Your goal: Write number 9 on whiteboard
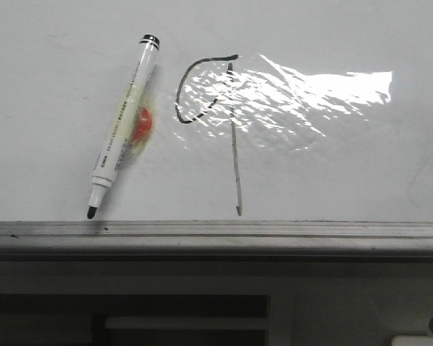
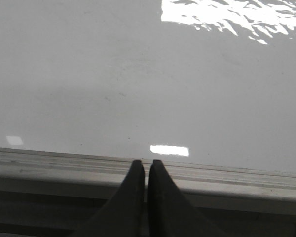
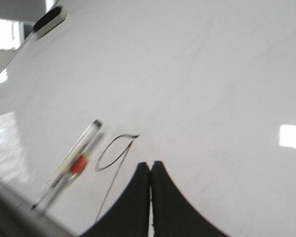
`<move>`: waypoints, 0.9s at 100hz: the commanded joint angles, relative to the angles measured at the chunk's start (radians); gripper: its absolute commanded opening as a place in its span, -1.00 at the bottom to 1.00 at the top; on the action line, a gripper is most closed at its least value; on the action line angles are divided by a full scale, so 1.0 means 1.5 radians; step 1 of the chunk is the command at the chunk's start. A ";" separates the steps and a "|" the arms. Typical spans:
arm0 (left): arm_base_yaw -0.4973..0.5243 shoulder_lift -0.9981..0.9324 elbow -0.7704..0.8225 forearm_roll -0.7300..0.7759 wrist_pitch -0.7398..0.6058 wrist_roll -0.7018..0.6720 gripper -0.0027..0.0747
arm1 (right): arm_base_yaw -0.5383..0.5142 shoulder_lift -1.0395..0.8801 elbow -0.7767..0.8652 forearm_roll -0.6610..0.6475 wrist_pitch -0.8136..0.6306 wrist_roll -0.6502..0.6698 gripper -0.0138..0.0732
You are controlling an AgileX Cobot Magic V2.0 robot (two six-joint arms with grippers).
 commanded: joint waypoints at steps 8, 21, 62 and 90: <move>0.002 -0.018 0.013 -0.009 -0.023 -0.006 -0.98 | -0.125 -0.007 0.017 -0.011 -0.012 0.032 -0.83; 0.002 -0.018 0.013 -0.009 -0.023 -0.006 -0.98 | -0.227 -0.036 0.017 -0.011 0.101 0.042 -0.83; 0.002 -0.018 0.013 -0.009 -0.023 -0.006 -0.98 | -0.407 -0.068 0.018 -0.011 0.348 0.053 -0.83; 0.002 -0.018 0.013 -0.009 -0.023 -0.006 -0.98 | -0.407 -0.068 0.018 -0.012 0.409 0.036 -0.83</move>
